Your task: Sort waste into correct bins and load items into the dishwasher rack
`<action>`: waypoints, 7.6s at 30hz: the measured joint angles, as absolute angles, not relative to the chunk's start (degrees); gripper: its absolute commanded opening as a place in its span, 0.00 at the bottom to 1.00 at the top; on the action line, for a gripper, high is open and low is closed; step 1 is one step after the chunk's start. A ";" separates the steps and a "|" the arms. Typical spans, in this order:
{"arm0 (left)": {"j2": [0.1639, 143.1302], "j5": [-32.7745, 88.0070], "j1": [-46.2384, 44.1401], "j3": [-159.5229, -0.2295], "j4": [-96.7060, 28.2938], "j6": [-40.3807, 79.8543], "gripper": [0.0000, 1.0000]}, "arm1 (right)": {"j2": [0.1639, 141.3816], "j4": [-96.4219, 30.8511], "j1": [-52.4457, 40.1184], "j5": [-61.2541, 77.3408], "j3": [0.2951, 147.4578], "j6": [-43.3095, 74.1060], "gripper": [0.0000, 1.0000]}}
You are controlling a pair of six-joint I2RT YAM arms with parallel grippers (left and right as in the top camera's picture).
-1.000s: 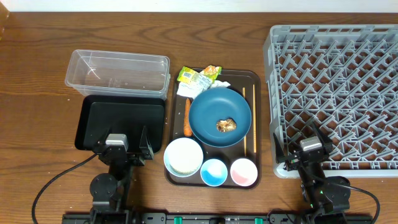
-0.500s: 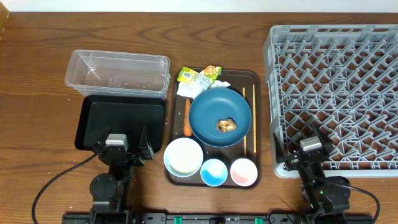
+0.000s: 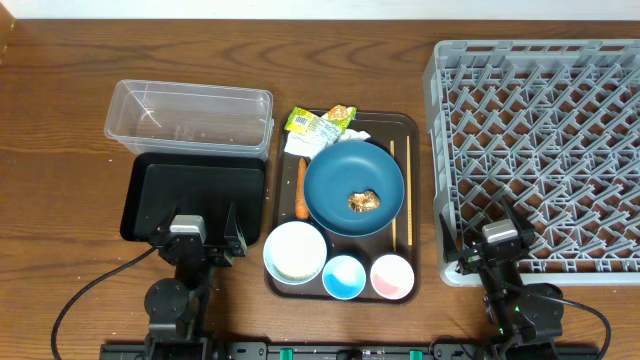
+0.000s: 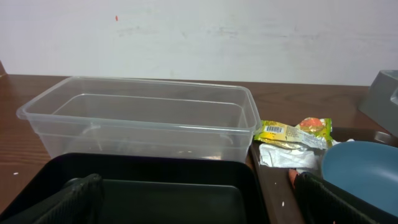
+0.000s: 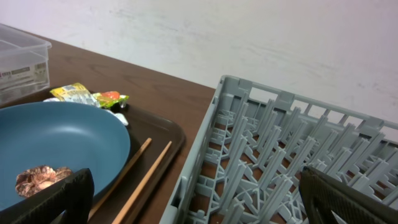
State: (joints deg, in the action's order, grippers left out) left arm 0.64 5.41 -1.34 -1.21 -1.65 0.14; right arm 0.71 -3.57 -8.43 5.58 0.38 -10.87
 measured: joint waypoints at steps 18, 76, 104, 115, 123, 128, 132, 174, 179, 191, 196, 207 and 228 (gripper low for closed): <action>0.64 5.39 -1.34 -1.21 -1.65 0.14 0.98 | 0.71 -3.57 -8.43 5.58 0.36 -10.87 0.99; 0.64 5.41 -1.34 -1.21 -1.65 0.14 0.98 | 0.71 -3.57 -8.43 5.58 0.36 -10.87 0.99; 0.64 5.41 -1.34 -1.21 -1.65 0.14 0.98 | 0.71 -3.57 -8.43 5.58 0.38 -10.87 0.99; 0.64 5.39 -1.34 -1.21 -1.65 0.14 0.98 | 0.71 -3.55 -8.43 5.58 0.38 -10.87 0.99; 0.64 5.41 -1.34 -1.21 -1.65 0.14 0.98 | 0.71 -3.01 -8.43 5.58 0.36 -10.87 0.99; 0.64 5.43 -1.34 -1.21 -1.65 0.14 0.98 | 0.71 -2.98 -8.43 6.85 0.36 -10.87 0.99; 0.64 5.61 -1.34 -1.21 -1.65 0.14 0.98 | 0.71 -2.96 -8.43 8.40 0.38 -10.87 0.99; 45.30 9.30 -1.34 -51.37 -33.80 1.72 0.98 | 52.07 -36.29 -8.45 4.47 56.73 -1.13 0.99; 58.85 10.13 -1.34 -64.34 -43.57 3.64 0.98 | 66.83 -43.77 -8.45 8.75 71.85 -1.89 0.99; 66.22 22.79 -3.66 -66.63 -52.49 6.98 0.99 | 75.85 -46.46 -8.45 22.76 76.03 -1.93 0.99; 68.77 23.99 -12.36 -66.70 -60.95 2.61 0.98 | 75.85 -46.46 -8.45 20.73 76.07 0.78 0.99; 80.12 15.25 -35.24 -66.70 -63.22 -0.16 0.81 | 75.85 -48.12 -6.02 16.49 76.09 9.69 0.99; 94.08 12.03 -44.47 -66.67 -60.18 -0.25 0.63 | 75.85 -52.25 -5.37 15.59 76.09 10.55 0.99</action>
State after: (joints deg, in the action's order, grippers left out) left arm 94.08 12.03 -44.47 -66.67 -60.18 -0.25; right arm 75.85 -52.25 -5.37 15.59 76.09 10.55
